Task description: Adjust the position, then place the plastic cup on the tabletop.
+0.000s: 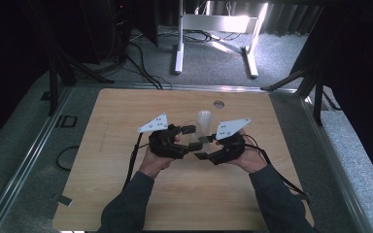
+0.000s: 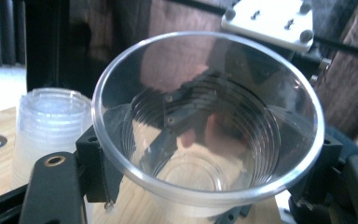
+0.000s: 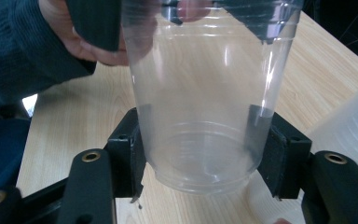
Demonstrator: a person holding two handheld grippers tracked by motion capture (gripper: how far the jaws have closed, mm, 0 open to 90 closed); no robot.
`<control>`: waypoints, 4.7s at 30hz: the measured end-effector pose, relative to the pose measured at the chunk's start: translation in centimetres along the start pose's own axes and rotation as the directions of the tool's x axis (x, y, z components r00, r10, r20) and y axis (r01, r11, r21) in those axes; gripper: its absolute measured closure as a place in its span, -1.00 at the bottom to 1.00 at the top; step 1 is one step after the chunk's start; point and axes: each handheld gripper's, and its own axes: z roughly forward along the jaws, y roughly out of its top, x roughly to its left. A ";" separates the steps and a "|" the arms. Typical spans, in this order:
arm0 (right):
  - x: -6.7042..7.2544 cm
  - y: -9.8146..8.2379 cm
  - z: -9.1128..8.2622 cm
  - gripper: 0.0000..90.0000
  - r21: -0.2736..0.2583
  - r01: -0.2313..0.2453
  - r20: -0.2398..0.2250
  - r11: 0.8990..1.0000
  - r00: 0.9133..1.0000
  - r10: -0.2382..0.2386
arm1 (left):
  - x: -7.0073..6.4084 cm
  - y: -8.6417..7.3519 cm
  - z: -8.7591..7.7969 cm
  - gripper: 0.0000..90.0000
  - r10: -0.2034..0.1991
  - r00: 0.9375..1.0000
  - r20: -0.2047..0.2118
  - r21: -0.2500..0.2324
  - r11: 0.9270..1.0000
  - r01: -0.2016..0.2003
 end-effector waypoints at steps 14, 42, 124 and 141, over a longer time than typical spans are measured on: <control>0.0 0.0 0.0 -0.09 -0.015 -0.012 -0.002 1.000 1.000 0.012 | -0.1 0.1 -0.1 -0.41 0.002 1.000 -0.016 -0.046 0.999 -0.003; -0.4 -0.5 0.1 -0.45 -0.003 -0.052 0.014 0.999 0.999 0.052 | 0.2 0.5 -1.4 -0.36 0.020 0.995 -0.097 -0.075 0.997 -0.027; -0.6 -0.7 -1.5 -0.45 0.002 -0.112 0.104 0.994 0.988 0.111 | 3.5 -3.0 -7.9 -0.34 0.066 0.737 -0.673 0.047 0.998 -0.046; -0.5 -0.7 -1.4 -0.45 0.005 -0.107 0.098 0.994 0.989 0.106 | 4.5 -4.1 -8.6 -0.34 0.054 0.699 -0.713 0.050 0.998 -0.026</control>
